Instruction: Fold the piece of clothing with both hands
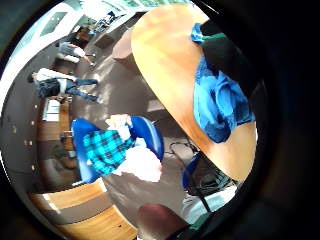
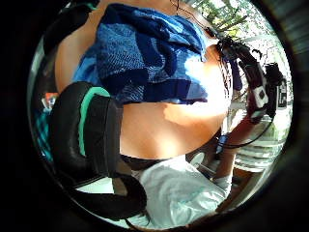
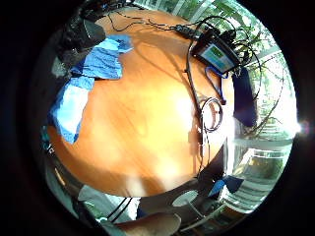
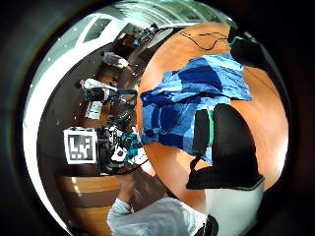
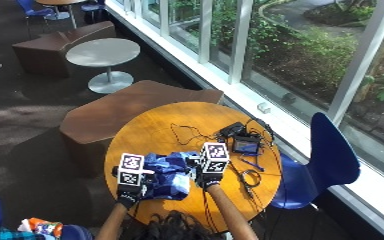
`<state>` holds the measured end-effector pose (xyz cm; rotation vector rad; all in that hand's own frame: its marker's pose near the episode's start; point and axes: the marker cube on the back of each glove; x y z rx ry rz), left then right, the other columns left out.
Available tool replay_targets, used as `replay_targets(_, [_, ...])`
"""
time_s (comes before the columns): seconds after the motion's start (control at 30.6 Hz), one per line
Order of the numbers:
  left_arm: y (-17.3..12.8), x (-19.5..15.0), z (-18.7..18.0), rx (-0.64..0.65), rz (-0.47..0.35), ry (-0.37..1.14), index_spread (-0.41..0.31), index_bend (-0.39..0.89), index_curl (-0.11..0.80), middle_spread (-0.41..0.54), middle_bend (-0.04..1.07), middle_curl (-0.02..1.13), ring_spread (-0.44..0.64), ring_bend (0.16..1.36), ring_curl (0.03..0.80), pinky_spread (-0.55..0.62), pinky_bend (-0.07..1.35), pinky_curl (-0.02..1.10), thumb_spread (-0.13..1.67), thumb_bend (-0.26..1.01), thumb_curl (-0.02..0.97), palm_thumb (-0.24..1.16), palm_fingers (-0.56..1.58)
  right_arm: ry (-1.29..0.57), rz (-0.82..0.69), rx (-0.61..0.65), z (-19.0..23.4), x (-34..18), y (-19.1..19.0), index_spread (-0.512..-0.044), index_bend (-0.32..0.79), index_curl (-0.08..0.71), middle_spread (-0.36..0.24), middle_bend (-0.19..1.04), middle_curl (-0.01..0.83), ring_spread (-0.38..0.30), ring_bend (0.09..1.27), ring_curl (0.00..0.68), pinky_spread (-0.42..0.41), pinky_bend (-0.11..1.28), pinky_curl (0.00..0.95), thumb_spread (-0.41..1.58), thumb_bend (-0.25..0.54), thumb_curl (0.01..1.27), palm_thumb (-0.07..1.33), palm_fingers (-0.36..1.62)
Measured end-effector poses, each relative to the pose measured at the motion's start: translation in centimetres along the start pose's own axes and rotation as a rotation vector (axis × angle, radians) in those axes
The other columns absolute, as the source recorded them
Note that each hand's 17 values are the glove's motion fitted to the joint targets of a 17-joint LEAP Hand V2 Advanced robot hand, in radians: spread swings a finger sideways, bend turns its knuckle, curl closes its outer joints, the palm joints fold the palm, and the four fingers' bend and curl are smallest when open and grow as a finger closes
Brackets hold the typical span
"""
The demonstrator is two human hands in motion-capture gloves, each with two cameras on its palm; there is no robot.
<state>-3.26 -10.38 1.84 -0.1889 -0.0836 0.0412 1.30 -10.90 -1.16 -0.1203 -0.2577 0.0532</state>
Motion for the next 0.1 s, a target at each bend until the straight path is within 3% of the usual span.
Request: replay_targets(0.1, [0.03, 1.51, -0.55, -0.006, 0.016, -0.067, -0.121, 0.14, 0.341, -0.031, 0.18, 0.4, 0.11, 0.51, 0.318, 0.19, 0.37, 0.38, 1.42, 0.02, 0.208, 0.16, 0.51, 0.07, 0.009, 0.028, -0.52, 0.22, 0.81, -0.297, 0.17, 0.322, -0.087, 0.18, 0.405, -0.057, 0.27, 0.331, 0.072, 0.33, 0.316, 1.23, -0.03, 0.49, 0.72, 0.68])
